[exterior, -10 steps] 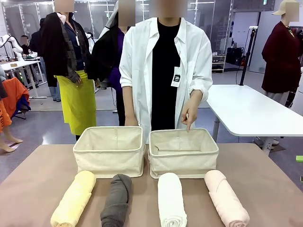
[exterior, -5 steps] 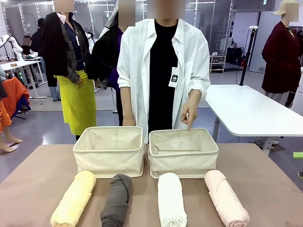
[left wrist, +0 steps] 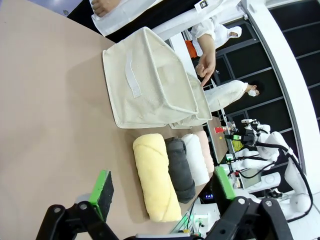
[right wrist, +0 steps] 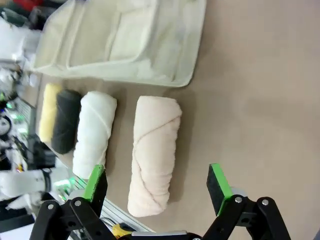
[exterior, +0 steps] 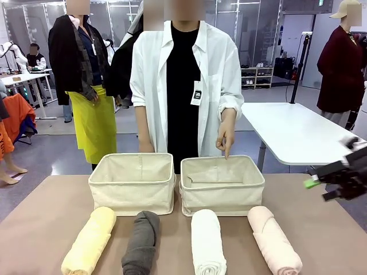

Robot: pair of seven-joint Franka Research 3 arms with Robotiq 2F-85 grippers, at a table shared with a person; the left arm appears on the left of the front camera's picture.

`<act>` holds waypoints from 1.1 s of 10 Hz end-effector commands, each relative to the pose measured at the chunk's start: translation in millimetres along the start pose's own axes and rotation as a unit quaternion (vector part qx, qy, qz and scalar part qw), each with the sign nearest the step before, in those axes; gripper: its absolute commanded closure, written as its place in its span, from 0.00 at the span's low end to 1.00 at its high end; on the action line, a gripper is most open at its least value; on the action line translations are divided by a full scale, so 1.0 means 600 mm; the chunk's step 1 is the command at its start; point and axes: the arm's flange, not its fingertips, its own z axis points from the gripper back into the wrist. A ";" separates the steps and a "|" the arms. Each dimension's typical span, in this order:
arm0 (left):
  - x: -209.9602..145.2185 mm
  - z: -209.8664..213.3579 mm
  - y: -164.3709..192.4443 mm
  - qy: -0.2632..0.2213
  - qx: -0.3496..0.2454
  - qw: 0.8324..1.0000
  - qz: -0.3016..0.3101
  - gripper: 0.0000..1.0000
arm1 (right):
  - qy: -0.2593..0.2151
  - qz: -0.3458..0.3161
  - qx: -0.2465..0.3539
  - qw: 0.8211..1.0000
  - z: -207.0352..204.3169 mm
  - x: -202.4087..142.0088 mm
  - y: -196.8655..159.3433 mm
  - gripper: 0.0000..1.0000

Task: Divide the towels into two baskets.
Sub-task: Pick up one hotel-folded towel and place it in the Fabric basket indicated by the person.

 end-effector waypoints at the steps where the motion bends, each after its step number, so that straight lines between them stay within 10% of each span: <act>1: 0.000 0.003 0.000 -0.003 -0.002 1.000 0.000 0.00 | 0.052 0.047 -0.066 0.995 -0.050 0.003 0.051 0.00; 11: 0.000 0.003 0.000 -0.003 -0.002 1.000 0.000 0.00 | 0.117 0.052 -0.207 0.970 -0.249 -0.050 0.149 0.00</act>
